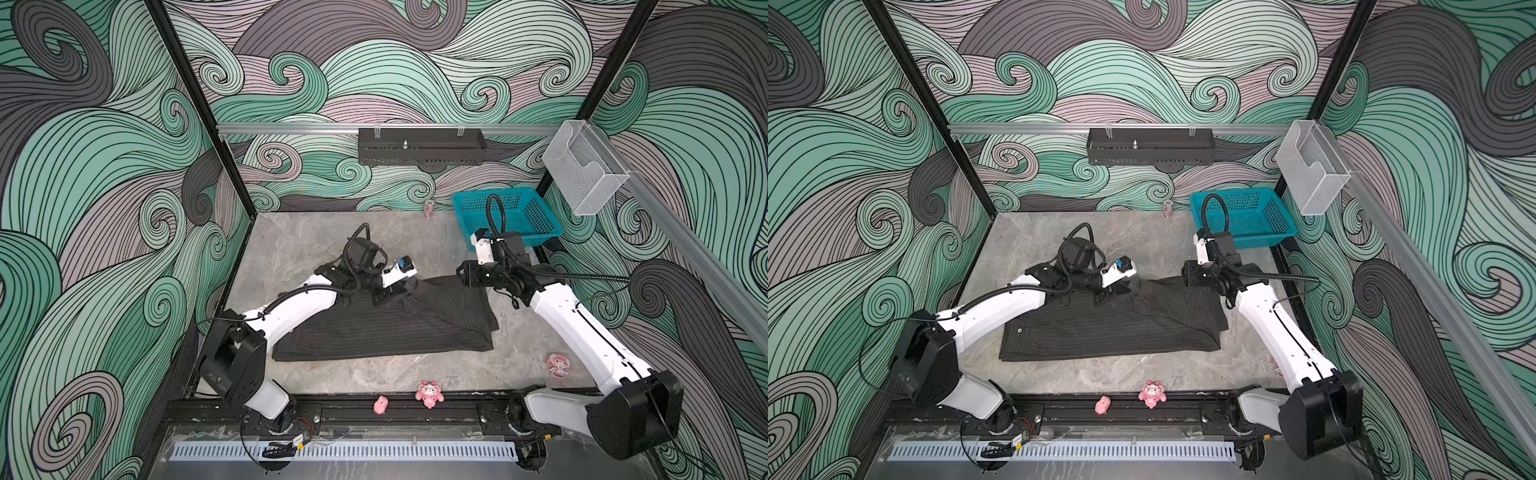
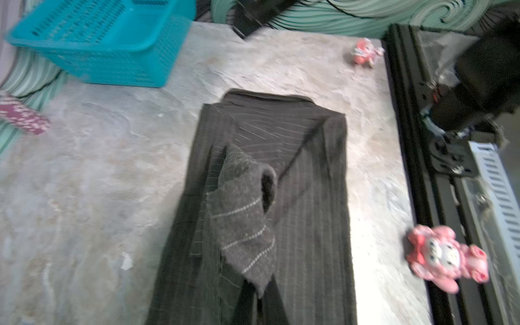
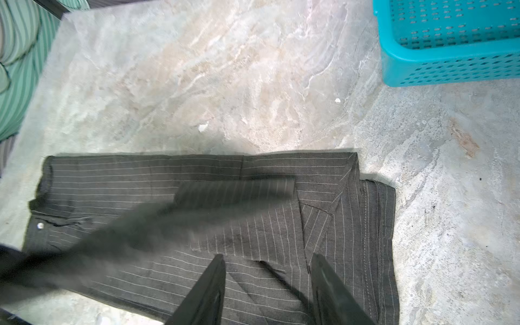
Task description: Fold and stack the long sleeve shirts
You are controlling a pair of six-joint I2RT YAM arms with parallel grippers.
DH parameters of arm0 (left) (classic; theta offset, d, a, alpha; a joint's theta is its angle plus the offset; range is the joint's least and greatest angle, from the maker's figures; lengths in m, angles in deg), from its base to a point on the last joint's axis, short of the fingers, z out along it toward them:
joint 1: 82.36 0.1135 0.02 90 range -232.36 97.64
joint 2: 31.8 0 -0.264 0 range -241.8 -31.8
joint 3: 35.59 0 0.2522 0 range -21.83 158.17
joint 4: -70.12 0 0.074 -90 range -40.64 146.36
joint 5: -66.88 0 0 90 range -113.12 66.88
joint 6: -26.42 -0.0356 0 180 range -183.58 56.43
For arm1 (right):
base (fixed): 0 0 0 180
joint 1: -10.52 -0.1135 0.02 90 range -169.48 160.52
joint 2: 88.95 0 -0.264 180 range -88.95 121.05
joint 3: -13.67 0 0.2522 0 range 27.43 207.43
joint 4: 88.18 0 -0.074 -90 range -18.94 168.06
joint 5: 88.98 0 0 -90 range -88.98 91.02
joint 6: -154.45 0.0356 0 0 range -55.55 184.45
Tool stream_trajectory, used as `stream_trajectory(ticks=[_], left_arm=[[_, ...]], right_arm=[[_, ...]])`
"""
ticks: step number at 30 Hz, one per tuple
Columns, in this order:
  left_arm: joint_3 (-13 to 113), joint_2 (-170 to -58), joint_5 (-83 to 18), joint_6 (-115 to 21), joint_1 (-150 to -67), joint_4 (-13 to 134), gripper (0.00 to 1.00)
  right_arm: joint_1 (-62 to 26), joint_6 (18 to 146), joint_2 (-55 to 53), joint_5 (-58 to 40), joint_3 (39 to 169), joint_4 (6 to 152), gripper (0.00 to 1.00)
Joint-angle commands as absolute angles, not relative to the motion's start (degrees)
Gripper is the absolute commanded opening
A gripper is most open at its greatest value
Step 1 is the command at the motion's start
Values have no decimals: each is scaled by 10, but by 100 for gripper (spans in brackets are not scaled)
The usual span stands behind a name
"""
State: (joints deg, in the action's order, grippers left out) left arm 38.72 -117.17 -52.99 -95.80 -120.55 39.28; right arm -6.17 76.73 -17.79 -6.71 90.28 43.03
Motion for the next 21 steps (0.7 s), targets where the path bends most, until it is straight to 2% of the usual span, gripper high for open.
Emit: stream_trajectory(ticks=[1, 9, 12, 14, 17, 21], left_arm=[[339, -1150, -497, -1013, -1251, 384, 8], [288, -1106, -340, -992, -1317, 335, 46], [275, -1056, -272, -939, -1318, 348, 65], [266, -1023, -228, -877, -1318, 362, 83], [260, -996, -196, -767, -1317, 369, 82], [286, -1011, -166, -586, -1307, 321, 69]], right_arm=[[-61, 793, -182, -93, 895, 408, 51], [-88, 840, -182, -136, 857, 394, 50], [-125, 857, -169, -150, 842, 403, 49], [-162, 861, -155, -150, 836, 411, 49], [-203, 861, -132, -155, 826, 427, 50], [-241, 855, -103, -170, 796, 481, 51]])
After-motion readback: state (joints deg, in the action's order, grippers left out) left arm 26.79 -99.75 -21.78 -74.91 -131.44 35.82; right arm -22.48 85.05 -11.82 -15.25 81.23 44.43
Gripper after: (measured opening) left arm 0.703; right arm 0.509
